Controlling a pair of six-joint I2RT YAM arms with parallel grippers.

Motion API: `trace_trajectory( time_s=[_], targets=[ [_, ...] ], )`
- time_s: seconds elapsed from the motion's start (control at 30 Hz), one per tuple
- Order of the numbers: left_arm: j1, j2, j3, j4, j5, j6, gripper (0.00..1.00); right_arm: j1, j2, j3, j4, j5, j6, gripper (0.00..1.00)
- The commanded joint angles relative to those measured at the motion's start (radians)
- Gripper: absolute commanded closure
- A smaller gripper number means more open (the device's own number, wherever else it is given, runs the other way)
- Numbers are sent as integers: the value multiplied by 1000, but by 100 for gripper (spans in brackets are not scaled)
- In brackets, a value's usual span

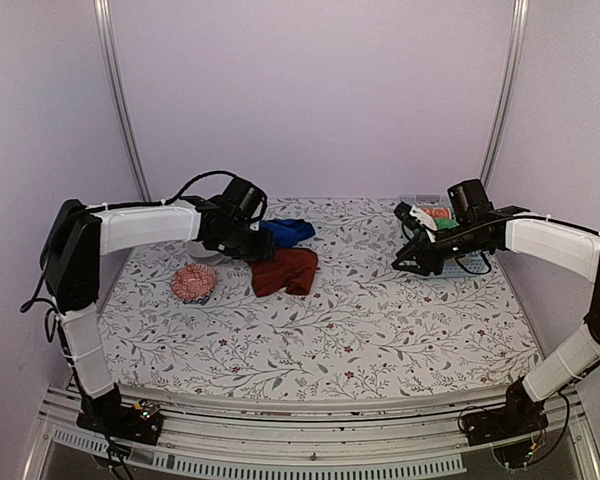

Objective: Roll the towels
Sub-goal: Pick up the towel from the center of the board.

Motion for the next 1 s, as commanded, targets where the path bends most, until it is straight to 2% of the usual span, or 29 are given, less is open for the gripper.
trace_trajectory(
  time_s=[0.0,0.23,0.3,0.37,0.5,0.53,0.63,0.77,0.83,0.97],
  targets=[
    [74,56,49,-27,12,-41,50,8,-32,-5,-23,-7,-42,64],
    [116,198,157,-12,63,-6,50,9,-31,-7,-31,-3,-53,64],
    [119,224,187,-20,61,-3,54,7,-30,-8,-33,1,-56,64],
    [119,239,212,-20,63,1,64,8,-26,-10,-34,2,-58,64],
    [108,225,263,-42,65,14,97,8,-23,-14,-39,4,-63,64],
    [102,209,274,-46,68,25,100,9,-22,-14,-37,4,-64,65],
    [70,142,324,-46,112,70,100,7,-19,-5,-32,-1,-52,70],
    [-38,-30,330,77,300,203,100,-35,-10,51,-31,-3,11,75],
    [-118,-135,254,206,434,311,100,-87,-13,92,-35,-64,36,76],
    [-220,-266,55,300,476,431,100,-178,-20,127,-36,-134,95,77]
  ],
)
